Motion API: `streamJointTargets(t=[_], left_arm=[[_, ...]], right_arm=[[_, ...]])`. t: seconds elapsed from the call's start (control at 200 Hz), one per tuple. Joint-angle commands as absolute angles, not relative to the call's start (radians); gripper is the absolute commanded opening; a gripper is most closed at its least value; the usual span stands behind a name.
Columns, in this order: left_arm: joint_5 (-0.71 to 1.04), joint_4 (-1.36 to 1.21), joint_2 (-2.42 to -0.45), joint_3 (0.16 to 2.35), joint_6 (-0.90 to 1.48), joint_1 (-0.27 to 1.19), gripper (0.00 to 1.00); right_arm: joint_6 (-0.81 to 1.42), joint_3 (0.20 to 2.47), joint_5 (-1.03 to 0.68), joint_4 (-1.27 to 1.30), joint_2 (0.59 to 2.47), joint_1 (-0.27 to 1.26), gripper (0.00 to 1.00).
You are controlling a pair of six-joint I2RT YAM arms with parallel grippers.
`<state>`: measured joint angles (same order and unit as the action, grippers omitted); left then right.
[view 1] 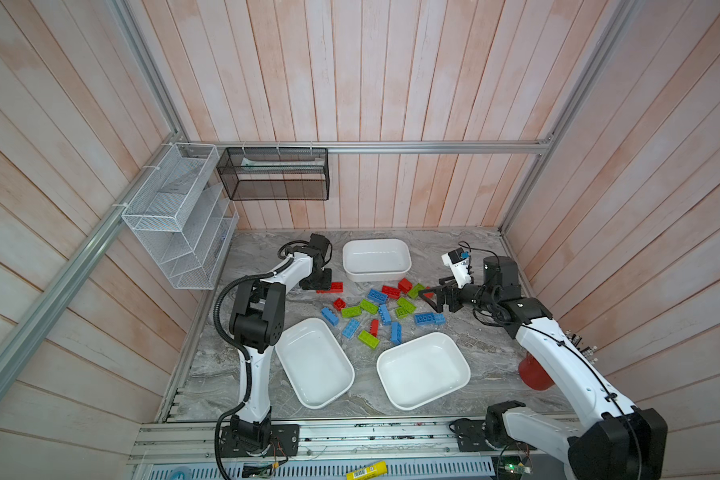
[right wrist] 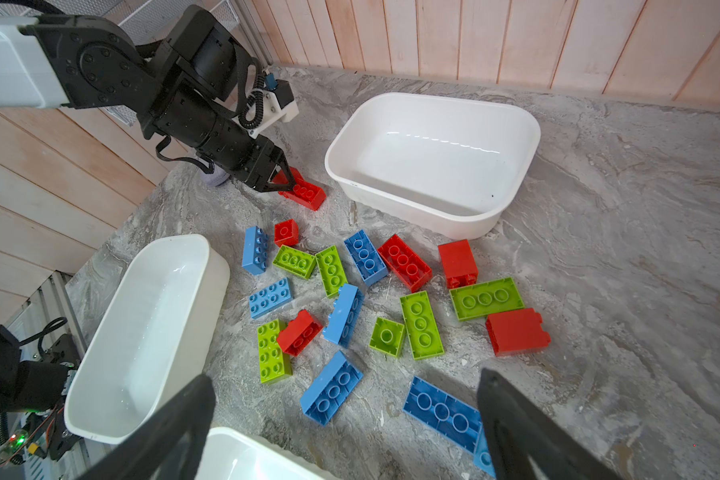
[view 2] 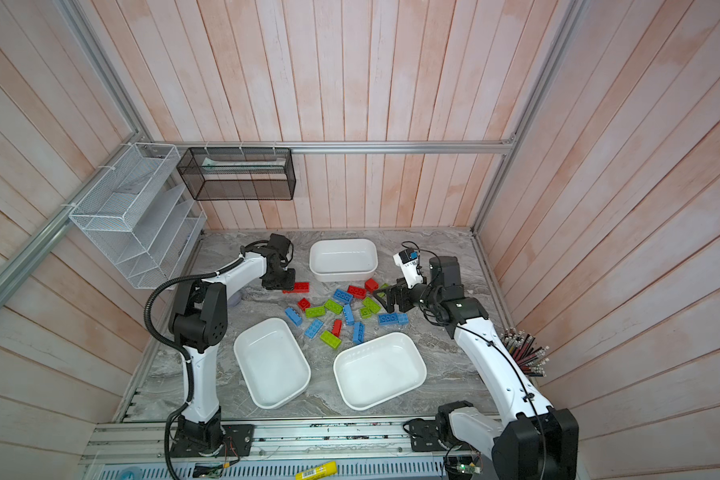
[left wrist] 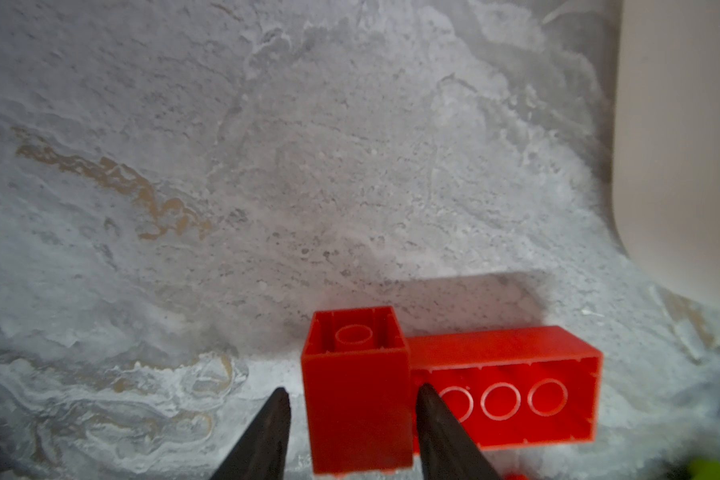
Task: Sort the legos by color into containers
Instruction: 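Lower the left gripper and close it on the small red brick, then lift the red brick with the left gripper and drop it into the far tub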
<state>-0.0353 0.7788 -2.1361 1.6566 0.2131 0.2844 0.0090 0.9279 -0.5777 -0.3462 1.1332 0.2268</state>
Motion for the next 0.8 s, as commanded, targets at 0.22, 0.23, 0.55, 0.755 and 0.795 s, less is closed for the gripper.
streamJointTargets(t=[0.22, 0.23, 0.55, 0.755, 0.795], left_arm=[[-0.058, 0.805, -2.097, 1.647, 0.194, 0.262, 0.49], [-0.058, 0.804, -2.097, 1.646, 0.193, 0.262, 0.5], [-0.066, 0.791, -2.143, 1.636, 0.167, 0.257, 0.48], [-0.037, 0.783, -2.188, 1.67, 0.159, 0.258, 0.44], [-0.033, 0.786, -2.198, 1.675, 0.161, 0.257, 0.44]], right_arm=[[0.029, 0.911, -0.598, -0.345, 1.137, 0.232, 0.98], [0.029, 0.911, -0.598, -0.347, 1.136, 0.232, 0.98], [0.019, 0.92, -0.592, -0.362, 1.136, 0.232, 0.98], [0.028, 0.919, -0.592, -0.36, 1.134, 0.233, 0.98], [0.029, 0.919, -0.592, -0.362, 1.132, 0.233, 0.98]])
